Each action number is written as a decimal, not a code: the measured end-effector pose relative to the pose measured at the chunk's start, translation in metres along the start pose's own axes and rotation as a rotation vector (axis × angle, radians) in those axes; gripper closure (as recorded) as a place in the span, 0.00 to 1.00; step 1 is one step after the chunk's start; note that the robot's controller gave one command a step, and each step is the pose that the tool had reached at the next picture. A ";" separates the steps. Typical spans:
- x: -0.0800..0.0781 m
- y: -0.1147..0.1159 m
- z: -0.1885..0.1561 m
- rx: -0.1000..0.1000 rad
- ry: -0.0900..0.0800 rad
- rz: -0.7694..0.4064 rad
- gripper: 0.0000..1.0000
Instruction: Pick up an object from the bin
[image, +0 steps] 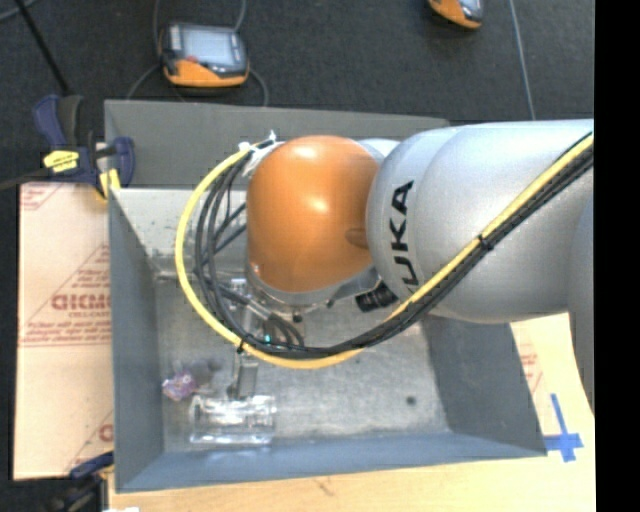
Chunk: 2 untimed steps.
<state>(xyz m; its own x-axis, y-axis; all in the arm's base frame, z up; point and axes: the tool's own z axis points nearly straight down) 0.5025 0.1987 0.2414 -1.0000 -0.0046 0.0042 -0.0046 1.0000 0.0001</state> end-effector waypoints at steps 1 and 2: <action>0.002 0.013 0.136 0.002 0.000 -0.193 0.00; -0.037 0.019 0.162 0.003 -0.001 -0.277 0.00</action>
Offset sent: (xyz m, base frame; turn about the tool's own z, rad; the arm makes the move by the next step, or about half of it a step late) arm -0.0020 0.0149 -0.1323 -0.1935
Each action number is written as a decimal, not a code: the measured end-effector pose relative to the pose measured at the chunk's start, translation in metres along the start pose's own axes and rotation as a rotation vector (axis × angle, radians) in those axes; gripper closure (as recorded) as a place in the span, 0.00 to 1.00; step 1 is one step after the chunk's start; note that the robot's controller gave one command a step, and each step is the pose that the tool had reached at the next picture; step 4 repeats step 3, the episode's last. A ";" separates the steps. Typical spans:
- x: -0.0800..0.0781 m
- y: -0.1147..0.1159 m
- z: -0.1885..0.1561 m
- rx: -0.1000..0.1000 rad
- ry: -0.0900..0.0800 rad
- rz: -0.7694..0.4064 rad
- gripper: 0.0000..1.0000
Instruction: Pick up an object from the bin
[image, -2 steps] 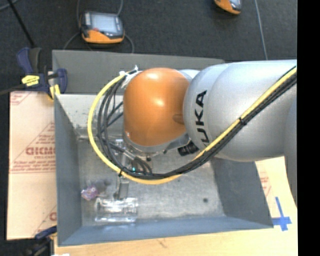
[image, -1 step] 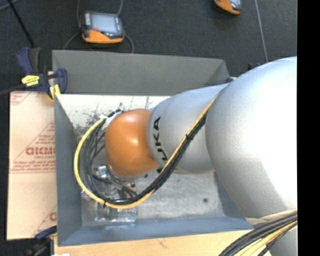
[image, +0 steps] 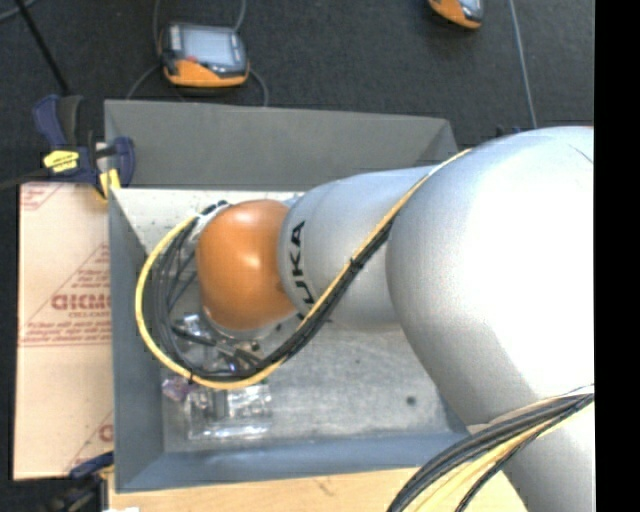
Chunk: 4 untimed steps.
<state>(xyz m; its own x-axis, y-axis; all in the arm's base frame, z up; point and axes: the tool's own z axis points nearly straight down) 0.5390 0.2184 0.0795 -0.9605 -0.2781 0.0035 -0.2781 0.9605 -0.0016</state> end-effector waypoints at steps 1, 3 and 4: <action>0.000 0.002 -0.004 -0.003 0.003 0.004 1.00; 0.002 -0.018 -0.155 -0.002 -0.008 0.092 1.00; 0.002 -0.018 -0.155 -0.002 -0.008 0.092 1.00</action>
Offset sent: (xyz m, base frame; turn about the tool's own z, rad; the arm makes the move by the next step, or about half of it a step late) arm 0.0000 0.0000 0.0000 0.0000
